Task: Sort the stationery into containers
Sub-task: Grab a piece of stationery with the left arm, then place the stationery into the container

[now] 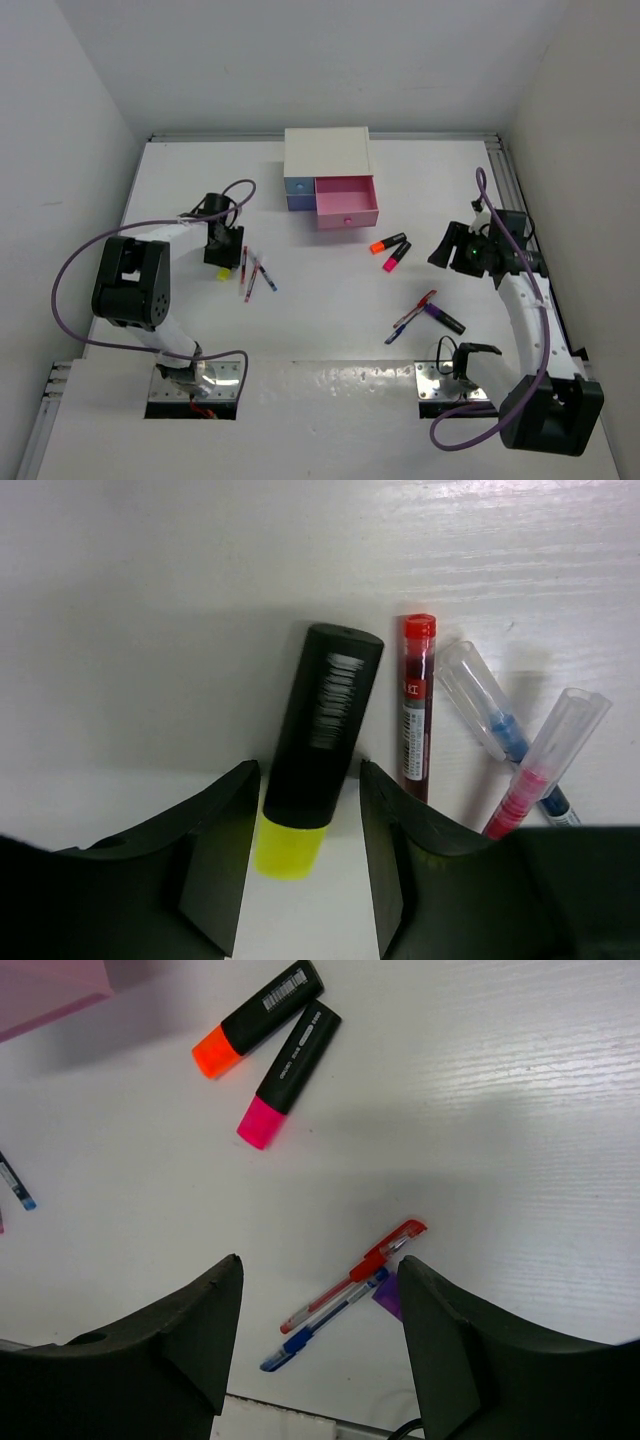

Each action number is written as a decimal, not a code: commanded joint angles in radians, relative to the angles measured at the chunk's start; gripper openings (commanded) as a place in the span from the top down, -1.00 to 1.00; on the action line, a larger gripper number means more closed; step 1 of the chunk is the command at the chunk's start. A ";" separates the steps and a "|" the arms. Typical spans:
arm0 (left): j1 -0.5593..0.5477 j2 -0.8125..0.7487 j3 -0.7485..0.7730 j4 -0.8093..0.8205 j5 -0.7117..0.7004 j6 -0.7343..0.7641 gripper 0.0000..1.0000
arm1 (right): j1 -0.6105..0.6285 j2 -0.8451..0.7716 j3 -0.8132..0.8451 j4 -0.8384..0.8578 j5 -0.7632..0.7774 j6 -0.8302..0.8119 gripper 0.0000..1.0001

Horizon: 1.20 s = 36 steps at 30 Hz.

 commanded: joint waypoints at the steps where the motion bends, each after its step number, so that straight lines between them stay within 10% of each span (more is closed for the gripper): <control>1: 0.019 0.021 0.026 0.026 -0.012 0.016 0.00 | -0.014 -0.020 -0.001 0.012 -0.017 0.011 -0.24; 12: 0.106 -0.118 0.166 -0.012 0.095 0.244 0.77 | -0.027 -0.020 -0.021 0.024 -0.031 -0.030 -0.24; 18: 0.068 -0.218 0.466 -0.034 0.578 0.489 0.75 | -0.039 0.005 -0.016 0.016 -0.062 -0.124 -0.24; 36: -0.387 0.331 1.125 -0.282 0.485 0.610 0.81 | -0.060 0.201 0.166 -0.187 -0.002 -0.541 0.02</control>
